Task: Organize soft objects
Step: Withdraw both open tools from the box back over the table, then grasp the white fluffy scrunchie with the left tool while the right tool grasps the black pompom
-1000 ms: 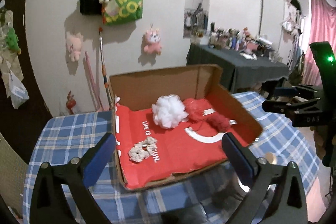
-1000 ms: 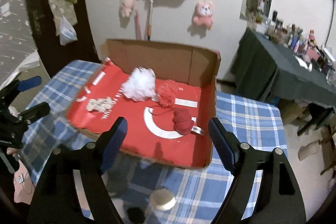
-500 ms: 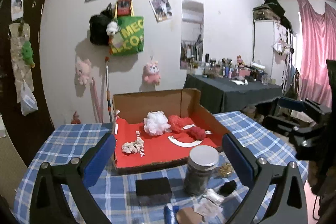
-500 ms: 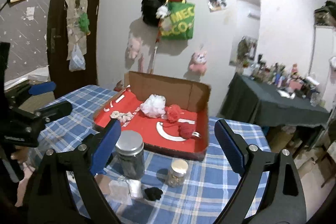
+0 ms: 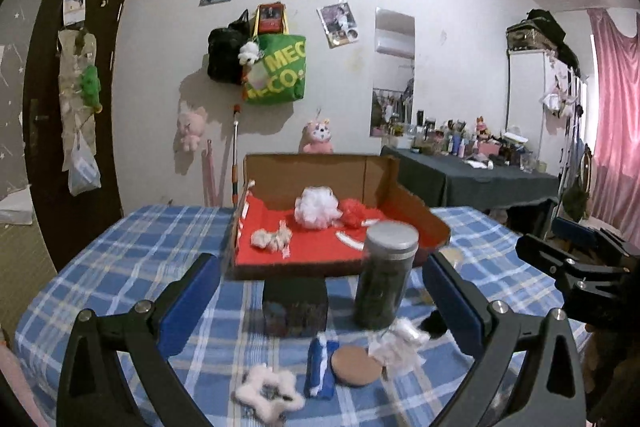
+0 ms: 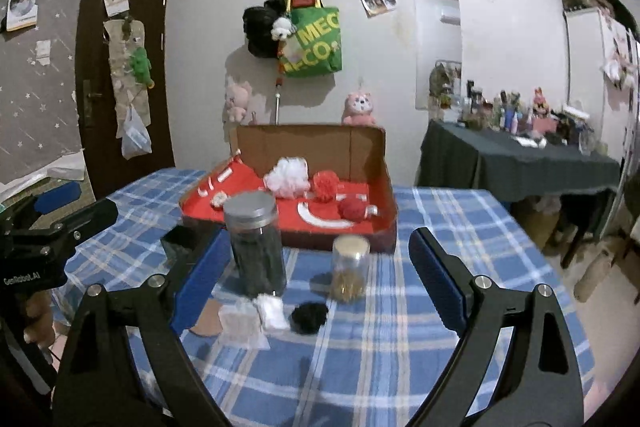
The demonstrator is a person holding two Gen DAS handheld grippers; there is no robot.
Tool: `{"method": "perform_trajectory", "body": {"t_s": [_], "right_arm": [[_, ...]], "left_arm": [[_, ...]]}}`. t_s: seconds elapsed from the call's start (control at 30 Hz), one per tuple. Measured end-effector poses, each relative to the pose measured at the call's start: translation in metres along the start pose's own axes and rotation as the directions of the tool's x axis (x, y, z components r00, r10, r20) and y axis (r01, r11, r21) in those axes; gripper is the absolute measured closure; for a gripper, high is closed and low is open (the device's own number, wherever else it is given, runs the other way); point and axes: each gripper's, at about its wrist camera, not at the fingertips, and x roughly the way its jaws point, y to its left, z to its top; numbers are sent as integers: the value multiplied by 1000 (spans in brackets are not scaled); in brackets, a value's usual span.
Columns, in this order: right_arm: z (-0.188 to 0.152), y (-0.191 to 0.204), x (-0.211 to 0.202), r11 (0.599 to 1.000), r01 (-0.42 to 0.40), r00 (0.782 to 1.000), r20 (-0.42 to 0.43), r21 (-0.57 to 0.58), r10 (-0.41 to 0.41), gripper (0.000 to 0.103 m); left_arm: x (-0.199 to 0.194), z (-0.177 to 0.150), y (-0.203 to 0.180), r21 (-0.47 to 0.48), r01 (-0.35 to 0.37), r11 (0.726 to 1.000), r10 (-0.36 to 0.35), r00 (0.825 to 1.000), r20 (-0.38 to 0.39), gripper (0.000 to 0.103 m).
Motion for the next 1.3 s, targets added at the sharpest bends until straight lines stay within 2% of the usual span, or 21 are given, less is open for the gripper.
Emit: {"method": "perform_trajectory", "body": {"t_s": [0.13,0.4,0.63,1.0,1.03,1.13,1.2,1.23,1.27,1.3], "right_arm": [[-22,5,12,1000,23,999,-34,-8,-23,11],[-53,3,44,999,1,990,-143,39,5,11],[-64,2,65,997,-27,977,-207,76,42,11],[-69,-2,93,991,-72,958,-268,115,100,12],[-69,-2,96,990,-73,957,-271,118,103,14],[-72,-4,105,990,-66,947,-305,126,102,36],[-75,-8,114,985,-78,934,-333,154,126,51],[-76,-9,116,982,-86,930,-340,166,138,62],[-77,-10,119,979,-96,924,-349,180,155,73],[-78,-11,121,977,-104,919,-358,188,166,76]], "left_arm": [[8,-21,2,-4,-15,1000,15,999,-43,0],[32,-57,14,-26,-32,999,27,984,-175,0],[43,-81,29,-32,-72,997,62,966,-250,0],[56,-96,48,-29,-121,992,106,943,-317,0],[58,-97,49,-30,-123,992,107,940,-323,1],[64,-102,52,-35,-122,992,102,932,-347,12],[69,-107,54,-33,-117,993,97,925,-368,26],[71,-109,54,-32,-116,993,95,921,-378,39],[74,-112,55,-34,-109,993,87,915,-394,44],[78,-116,56,-40,-96,995,71,908,-414,54]]}}
